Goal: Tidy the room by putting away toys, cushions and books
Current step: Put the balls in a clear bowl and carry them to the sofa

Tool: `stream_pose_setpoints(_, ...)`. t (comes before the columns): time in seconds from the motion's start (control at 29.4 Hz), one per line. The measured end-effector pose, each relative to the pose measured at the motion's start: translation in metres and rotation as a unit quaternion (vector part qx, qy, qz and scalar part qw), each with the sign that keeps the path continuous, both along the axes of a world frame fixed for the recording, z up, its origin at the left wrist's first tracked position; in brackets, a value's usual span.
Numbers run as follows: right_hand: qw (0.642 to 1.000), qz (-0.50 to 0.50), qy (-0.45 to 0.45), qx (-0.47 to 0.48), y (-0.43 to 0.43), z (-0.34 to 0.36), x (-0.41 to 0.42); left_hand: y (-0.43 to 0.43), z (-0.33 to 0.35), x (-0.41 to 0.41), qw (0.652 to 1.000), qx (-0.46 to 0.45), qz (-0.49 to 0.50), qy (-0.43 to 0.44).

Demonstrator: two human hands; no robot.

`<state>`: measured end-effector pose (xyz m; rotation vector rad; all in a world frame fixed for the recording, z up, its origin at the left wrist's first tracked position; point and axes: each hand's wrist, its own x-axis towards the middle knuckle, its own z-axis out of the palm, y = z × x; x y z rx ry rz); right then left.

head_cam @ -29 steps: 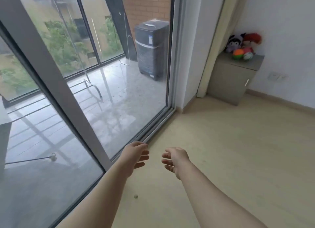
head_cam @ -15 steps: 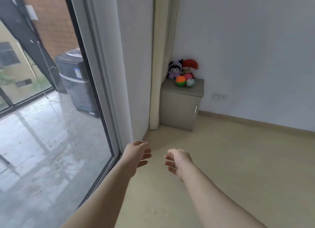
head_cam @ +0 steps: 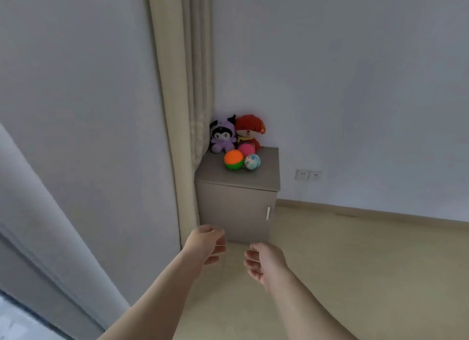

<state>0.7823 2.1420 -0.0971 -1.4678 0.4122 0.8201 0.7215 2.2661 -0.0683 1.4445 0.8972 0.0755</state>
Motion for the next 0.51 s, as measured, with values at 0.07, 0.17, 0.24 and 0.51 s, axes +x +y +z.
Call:
stream_pose_setpoints(0.07, 1.000, 0.006, 0.016, 0.017, 0.019, -0.008, 0.057, 0.016, -0.011, 0.061, 1.000, -0.008, 0.020, 0.003)
stream_pose_setpoints(0.17, 0.999, 0.030, 0.009, -0.009, 0.036, -0.011, 0.160, 0.029, -0.014, 0.156, 0.999, -0.020, 0.030, 0.016)
stream_pose_setpoints(0.24, 0.999, 0.035, 0.008, -0.018, 0.051, -0.010, 0.230, 0.043, -0.013, 0.219, 0.998, -0.033, 0.042, 0.014)
stream_pose_setpoints(0.51, 0.998, 0.052, 0.013, -0.043, 0.125, -0.021, 0.421, 0.133, -0.042, 0.398, 0.992, -0.073, 0.089, 0.051)
